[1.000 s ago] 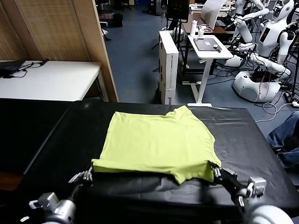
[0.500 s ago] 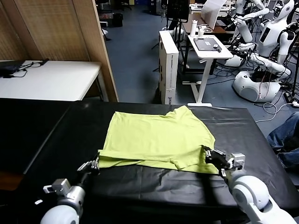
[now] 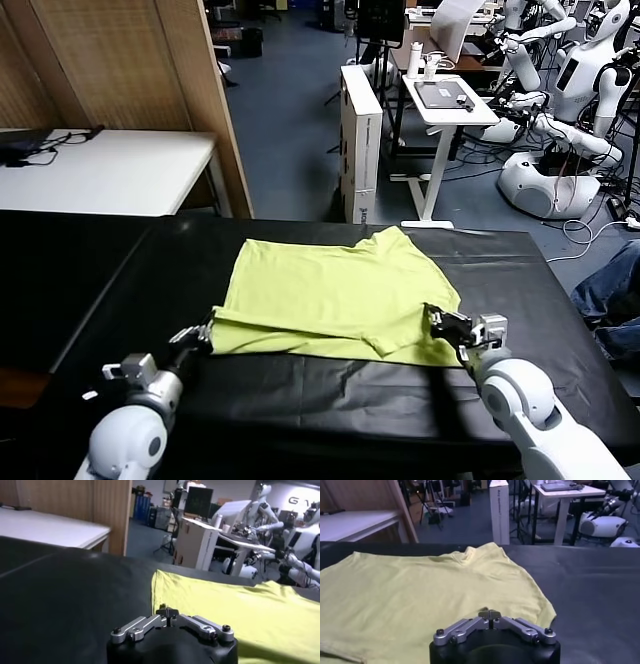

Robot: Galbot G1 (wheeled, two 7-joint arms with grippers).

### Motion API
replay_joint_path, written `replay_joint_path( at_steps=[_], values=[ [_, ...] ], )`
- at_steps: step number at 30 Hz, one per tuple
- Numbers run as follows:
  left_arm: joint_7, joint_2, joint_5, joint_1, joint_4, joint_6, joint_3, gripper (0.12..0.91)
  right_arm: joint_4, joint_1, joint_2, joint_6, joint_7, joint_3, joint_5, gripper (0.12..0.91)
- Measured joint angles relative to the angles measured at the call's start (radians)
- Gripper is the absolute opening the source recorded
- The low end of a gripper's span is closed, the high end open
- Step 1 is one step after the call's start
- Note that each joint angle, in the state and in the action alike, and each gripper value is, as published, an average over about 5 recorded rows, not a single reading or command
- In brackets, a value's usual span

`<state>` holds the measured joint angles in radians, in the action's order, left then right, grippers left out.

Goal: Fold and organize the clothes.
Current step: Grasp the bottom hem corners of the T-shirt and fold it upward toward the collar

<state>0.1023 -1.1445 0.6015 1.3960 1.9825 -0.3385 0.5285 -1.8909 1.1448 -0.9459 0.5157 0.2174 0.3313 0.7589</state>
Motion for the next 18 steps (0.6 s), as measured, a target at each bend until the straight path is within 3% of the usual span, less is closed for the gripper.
replay_joint_path(
  at_steps=[9, 11, 15, 18],
  values=[
    [0.0, 0.026, 0.003, -0.046, -0.051, 0.0, -0.038, 0.145, -0.018, 0.015, 0.012, 0.032, -0.011, 0.018, 0.018, 0.168],
    [0.0, 0.029, 0.002, -0.056, -0.06, -0.002, -0.046, 0.145, -0.032, 0.028, 0.02, 0.049, -0.024, 0.031, 0.022, 0.246],
    [0.005, 0.033, 0.002, -0.066, -0.068, -0.014, -0.051, 0.156, -0.072, 0.067, 0.042, 0.079, -0.049, 0.066, 0.025, 0.485],
    [0.011, 0.032, 0.002, -0.057, -0.063, -0.02, -0.042, 0.255, -0.112, 0.111, 0.061, 0.084, -0.056, 0.099, 0.022, 0.674]
  ],
)
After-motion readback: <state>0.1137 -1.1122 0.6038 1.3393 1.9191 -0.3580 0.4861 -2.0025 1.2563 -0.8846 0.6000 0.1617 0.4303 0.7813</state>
